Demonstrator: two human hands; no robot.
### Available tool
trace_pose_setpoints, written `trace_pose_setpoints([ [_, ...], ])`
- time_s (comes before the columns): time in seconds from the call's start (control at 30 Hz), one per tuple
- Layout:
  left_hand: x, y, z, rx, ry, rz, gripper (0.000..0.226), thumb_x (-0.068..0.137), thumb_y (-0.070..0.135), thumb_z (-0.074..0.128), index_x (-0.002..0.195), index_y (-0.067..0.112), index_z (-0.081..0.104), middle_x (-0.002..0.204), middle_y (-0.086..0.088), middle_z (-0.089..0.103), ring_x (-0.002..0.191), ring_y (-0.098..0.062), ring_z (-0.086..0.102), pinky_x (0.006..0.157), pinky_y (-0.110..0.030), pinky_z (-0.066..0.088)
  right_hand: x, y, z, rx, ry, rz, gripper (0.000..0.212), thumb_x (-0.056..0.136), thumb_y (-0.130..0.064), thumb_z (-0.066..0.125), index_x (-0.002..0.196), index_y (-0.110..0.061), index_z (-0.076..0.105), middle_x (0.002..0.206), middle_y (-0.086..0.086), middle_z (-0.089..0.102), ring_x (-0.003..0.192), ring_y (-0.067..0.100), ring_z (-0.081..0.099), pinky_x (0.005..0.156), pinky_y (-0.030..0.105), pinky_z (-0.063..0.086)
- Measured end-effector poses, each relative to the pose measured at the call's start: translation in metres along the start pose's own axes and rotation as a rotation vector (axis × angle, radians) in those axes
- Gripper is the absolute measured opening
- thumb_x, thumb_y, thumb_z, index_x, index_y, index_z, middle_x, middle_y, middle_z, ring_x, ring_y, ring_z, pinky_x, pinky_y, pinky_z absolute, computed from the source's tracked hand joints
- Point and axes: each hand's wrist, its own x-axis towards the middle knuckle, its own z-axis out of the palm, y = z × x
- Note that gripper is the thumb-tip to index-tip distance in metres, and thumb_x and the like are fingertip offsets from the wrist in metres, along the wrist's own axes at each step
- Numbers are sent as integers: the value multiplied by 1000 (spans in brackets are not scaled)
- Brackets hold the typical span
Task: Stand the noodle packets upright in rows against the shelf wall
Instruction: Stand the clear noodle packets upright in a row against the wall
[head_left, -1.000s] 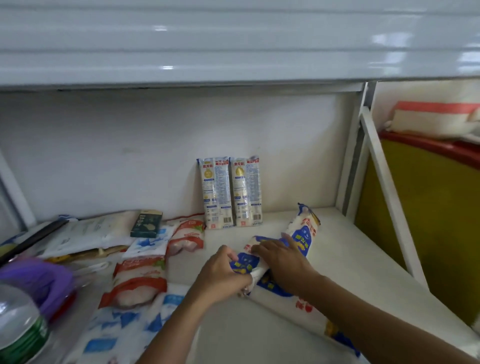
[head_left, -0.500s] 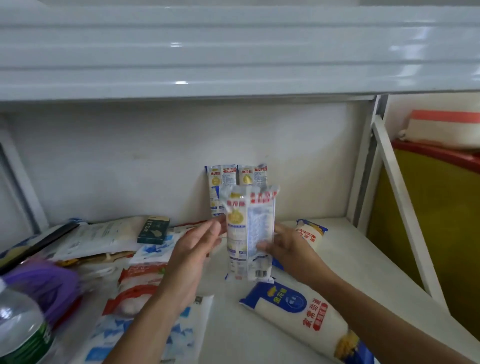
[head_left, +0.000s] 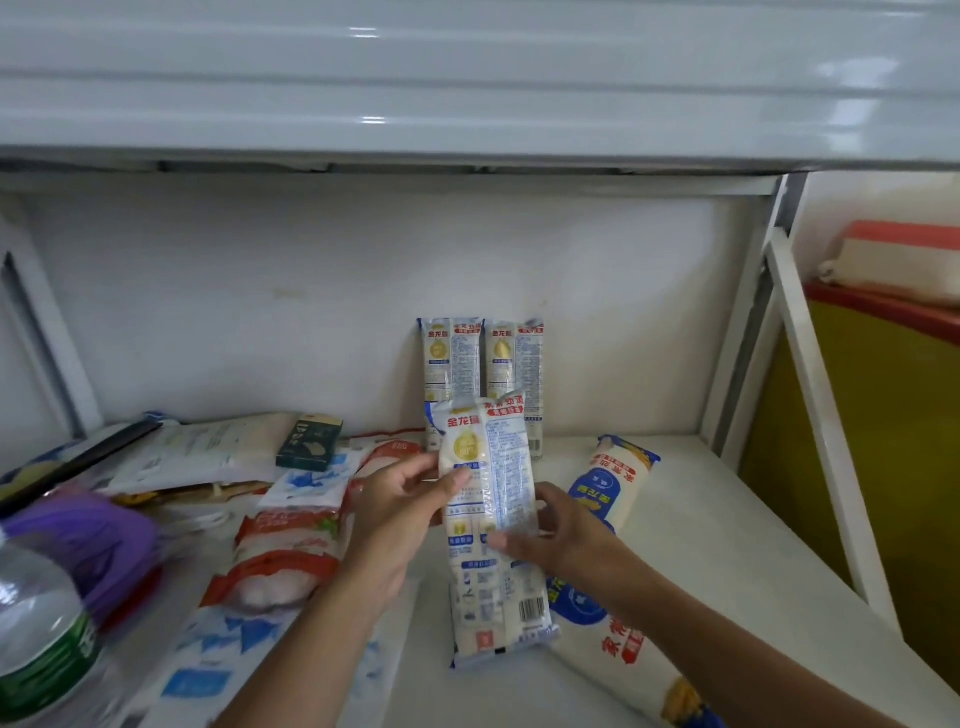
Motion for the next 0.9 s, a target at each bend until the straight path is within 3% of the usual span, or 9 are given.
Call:
trace_pose_setpoints([
  [0.1, 0, 1, 4, -48, 37, 18, 27, 83, 15, 81, 109, 15, 76, 101, -5, 81, 95, -25, 77, 95, -51, 58, 1, 3, 10, 20, 50, -10, 47, 82, -35, 83, 121, -24, 59, 101, -9, 80, 88, 7, 78, 71, 25, 64],
  [0.2, 4, 7, 6, -150, 88, 35, 35, 85, 17, 78, 120, 20, 72, 103, -3, 80, 92, -19, 77, 87, -41, 59, 1, -6, 3, 91, 79, -66, 39, 87, -29, 80, 121, -21, 63, 101, -6, 81, 90, 12, 79, 74, 29, 64],
  [0.3, 15, 13, -2, -191, 152, 58, 37, 93, 18, 69, 128, 30, 67, 103, -2, 80, 86, -14, 73, 78, -35, 57, 11, -20, -18, 211, 121, -133, 31, 92, -20, 73, 121, -15, 62, 104, 6, 81, 91, 23, 79, 74, 38, 65],
  [0.43, 29, 10, -15, -95, 162, 48, 33, 100, 19, 61, 128, 36, 65, 102, 3, 79, 91, -16, 74, 69, -31, 58, 59, -20, -62, 355, 345, -242, 35, 96, -16, 68, 129, -17, 57, 113, 10, 77, 98, 31, 77, 81, 58, 62],
  [0.53, 37, 4, -13, -62, 121, -11, 26, 101, 23, 60, 120, 39, 66, 105, 2, 78, 95, -23, 74, 71, -35, 60, 107, -11, -97, 456, 513, -277, 41, 97, -14, 65, 136, -15, 53, 117, 9, 75, 100, 27, 77, 77, 50, 65],
  [0.63, 46, -1, -5, -79, 87, -63, 24, 99, 24, 62, 121, 28, 68, 106, -5, 77, 89, -25, 74, 70, -37, 59, 145, 2, -125, 365, 580, -321, 44, 100, -14, 63, 141, -18, 48, 123, 8, 71, 104, 23, 75, 79, 46, 64],
  [0.77, 55, -5, 13, -99, 13, -101, 20, 96, 28, 64, 115, 24, 66, 107, -9, 74, 80, -23, 74, 64, -36, 58, 179, 16, -137, 218, 602, -327, 43, 100, -16, 63, 140, -15, 47, 122, 8, 69, 104, 20, 72, 66, 24, 62],
  [0.9, 58, -10, 25, -40, -72, -147, 35, 85, 43, 66, 114, 24, 63, 110, -9, 71, 81, -22, 75, 64, -33, 60, 207, 35, -143, 148, 610, -287, 36, 100, -16, 64, 134, -14, 51, 121, 10, 69, 104, 23, 71, 84, 45, 63],
])
